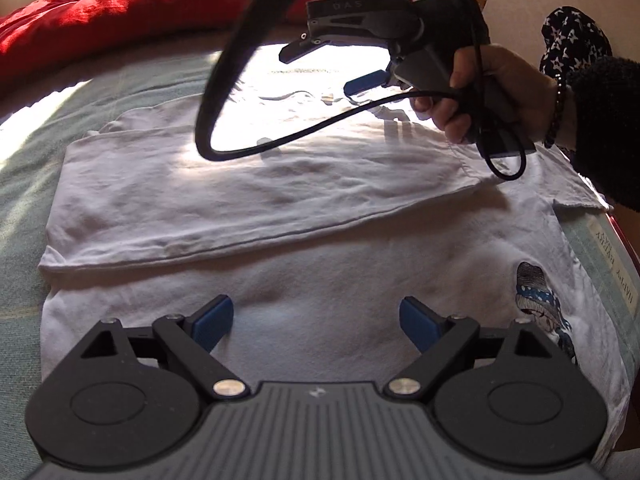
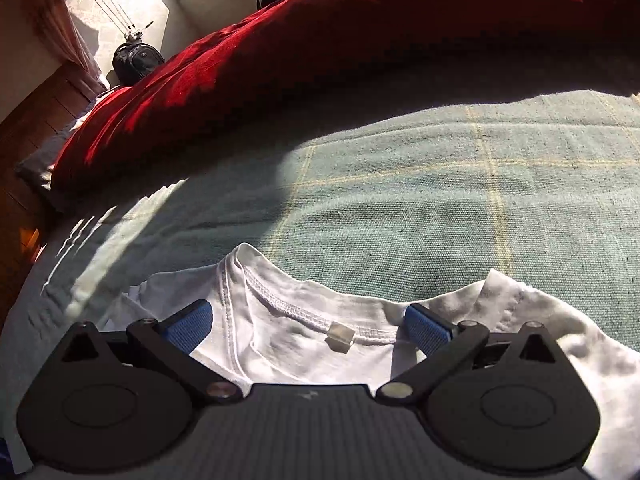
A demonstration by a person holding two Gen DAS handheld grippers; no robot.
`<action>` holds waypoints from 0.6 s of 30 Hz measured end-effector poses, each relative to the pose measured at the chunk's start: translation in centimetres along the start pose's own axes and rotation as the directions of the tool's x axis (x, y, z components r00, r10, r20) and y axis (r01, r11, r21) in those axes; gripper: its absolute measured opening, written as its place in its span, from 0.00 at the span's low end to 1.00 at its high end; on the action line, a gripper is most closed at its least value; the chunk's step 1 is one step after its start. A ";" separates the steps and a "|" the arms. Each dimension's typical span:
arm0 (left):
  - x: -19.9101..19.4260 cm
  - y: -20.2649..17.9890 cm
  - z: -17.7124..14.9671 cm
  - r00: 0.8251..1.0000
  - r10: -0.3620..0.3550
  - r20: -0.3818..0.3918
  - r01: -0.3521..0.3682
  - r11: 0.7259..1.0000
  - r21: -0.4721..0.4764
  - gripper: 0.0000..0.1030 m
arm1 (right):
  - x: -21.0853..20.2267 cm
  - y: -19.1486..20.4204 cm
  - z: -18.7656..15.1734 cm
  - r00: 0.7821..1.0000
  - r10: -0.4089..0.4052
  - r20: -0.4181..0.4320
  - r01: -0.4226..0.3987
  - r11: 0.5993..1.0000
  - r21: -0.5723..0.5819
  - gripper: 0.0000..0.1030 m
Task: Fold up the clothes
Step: 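Lift the 'Nice Day' shirt side and fold it over the body with the right tool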
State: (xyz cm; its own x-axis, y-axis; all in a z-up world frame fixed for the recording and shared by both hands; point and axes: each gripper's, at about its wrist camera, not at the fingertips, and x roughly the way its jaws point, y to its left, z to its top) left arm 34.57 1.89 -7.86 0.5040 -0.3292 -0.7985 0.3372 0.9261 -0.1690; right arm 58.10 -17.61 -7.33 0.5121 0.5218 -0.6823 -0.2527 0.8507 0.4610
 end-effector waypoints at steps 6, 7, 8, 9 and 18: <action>0.5 -0.7 0.0 1.000 0.027 -0.011 -0.027 0.999 0.023 0.92 | -7.8 -1.3 0.6 0.990 0.112 0.086 -0.117 0.992 0.056 1.00; 0.6 -0.8 0.0 0.999 0.034 -0.014 -0.033 0.999 0.031 0.93 | -9.4 -2.0 0.1 0.988 0.116 0.097 -0.123 0.990 0.069 1.00; 0.7 -1.0 -0.1 0.999 0.039 -0.017 -0.039 0.999 0.038 0.93 | -11.0 -2.8 -0.5 0.987 0.119 0.108 -0.128 0.988 0.085 1.00; 0.8 -1.1 0.0 0.999 0.046 -0.020 -0.045 0.998 0.046 0.94 | -12.5 -3.8 -1.2 0.986 0.116 0.122 -0.129 0.985 0.110 1.00; 1.0 -3.2 1.6 0.994 0.103 -0.035 -0.101 0.993 0.056 0.94 | -20.6 -16.6 -10.1 0.975 -0.120 0.189 0.023 0.893 0.449 1.00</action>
